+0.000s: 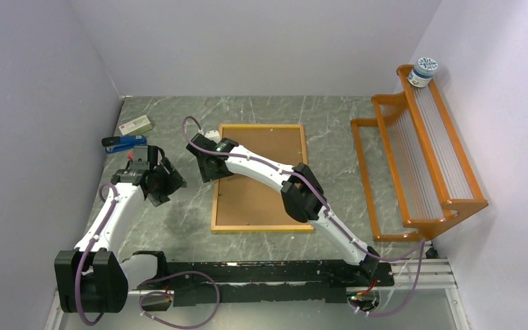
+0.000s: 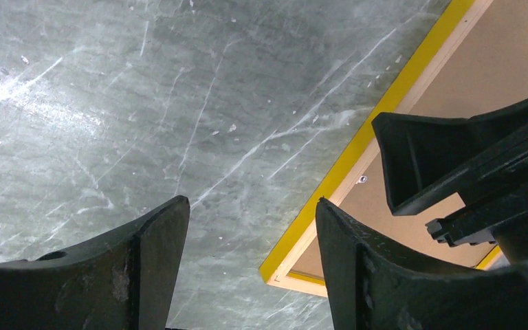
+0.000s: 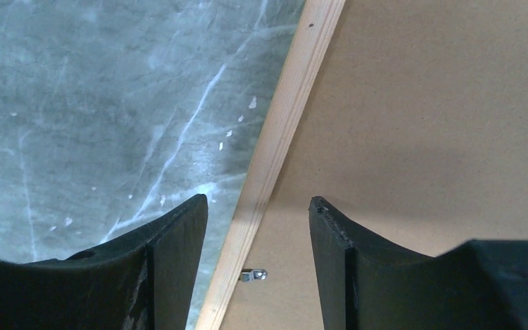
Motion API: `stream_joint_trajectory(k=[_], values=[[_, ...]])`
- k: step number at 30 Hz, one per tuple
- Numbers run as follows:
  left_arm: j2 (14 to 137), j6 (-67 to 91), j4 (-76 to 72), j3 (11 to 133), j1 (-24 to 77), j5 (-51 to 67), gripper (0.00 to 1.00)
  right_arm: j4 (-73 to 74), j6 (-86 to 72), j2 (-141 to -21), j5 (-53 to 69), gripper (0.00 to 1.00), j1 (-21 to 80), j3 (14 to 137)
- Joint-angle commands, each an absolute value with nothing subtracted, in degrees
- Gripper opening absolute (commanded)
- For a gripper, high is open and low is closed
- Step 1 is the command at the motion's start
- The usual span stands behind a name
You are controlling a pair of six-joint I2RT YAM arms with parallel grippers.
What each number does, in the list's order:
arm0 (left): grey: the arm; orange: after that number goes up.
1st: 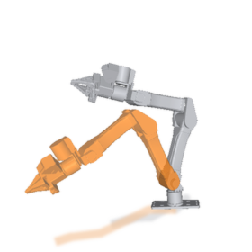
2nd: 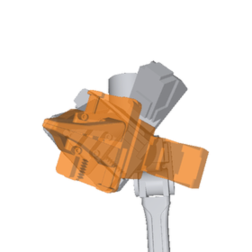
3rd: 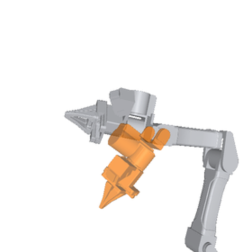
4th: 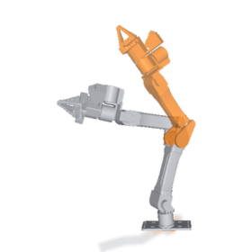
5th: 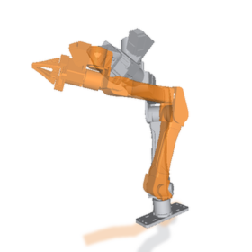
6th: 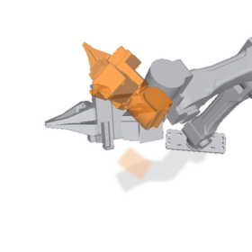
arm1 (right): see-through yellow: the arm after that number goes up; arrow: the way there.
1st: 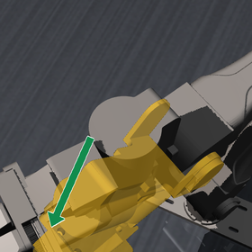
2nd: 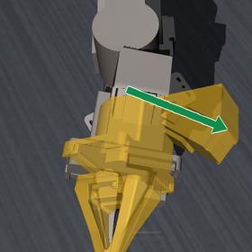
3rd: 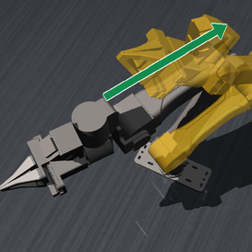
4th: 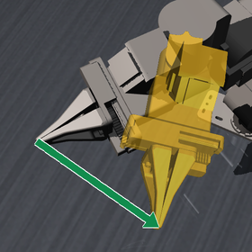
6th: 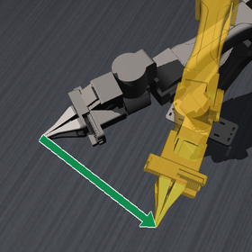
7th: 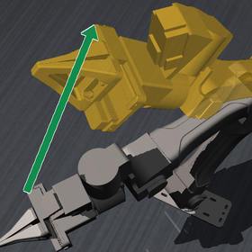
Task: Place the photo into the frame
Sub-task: Turn over the photo frame at the center of the board.
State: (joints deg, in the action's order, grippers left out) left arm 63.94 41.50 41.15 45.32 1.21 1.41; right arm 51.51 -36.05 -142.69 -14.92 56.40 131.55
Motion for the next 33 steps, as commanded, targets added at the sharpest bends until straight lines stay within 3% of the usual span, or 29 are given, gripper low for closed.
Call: stream_joint_trajectory(k=[1,10,19,25,33], values=[[62.5,43.9,42.9,46.0,0.9,-1.6,0.73,55.7,-33.7,-144.8,-20.3,0.59,57.2,136.0],[61.5,44.2,42.5,44.6,1.0,-1.0,0.74,59.9,-34.0,-145.4,-24.1,0.47,58.3,135.4],[64.0,41.8,38.4,43.5,0.9,7.6,0.75,59.7,-36.9,-141.2,-22.7,0.16,58.1,132.1],[66.5,40.1,30.6,41.2,1.0,24.0,0.80,58.7,-40.2,-136.8,-18.9,0.02,56.2,132.7],[63.9,41.5,14.9,35.2,1.0,47.3,0.94,54.2,-45.8,-127.1,-13.1,0.02,54.8,126.9]])
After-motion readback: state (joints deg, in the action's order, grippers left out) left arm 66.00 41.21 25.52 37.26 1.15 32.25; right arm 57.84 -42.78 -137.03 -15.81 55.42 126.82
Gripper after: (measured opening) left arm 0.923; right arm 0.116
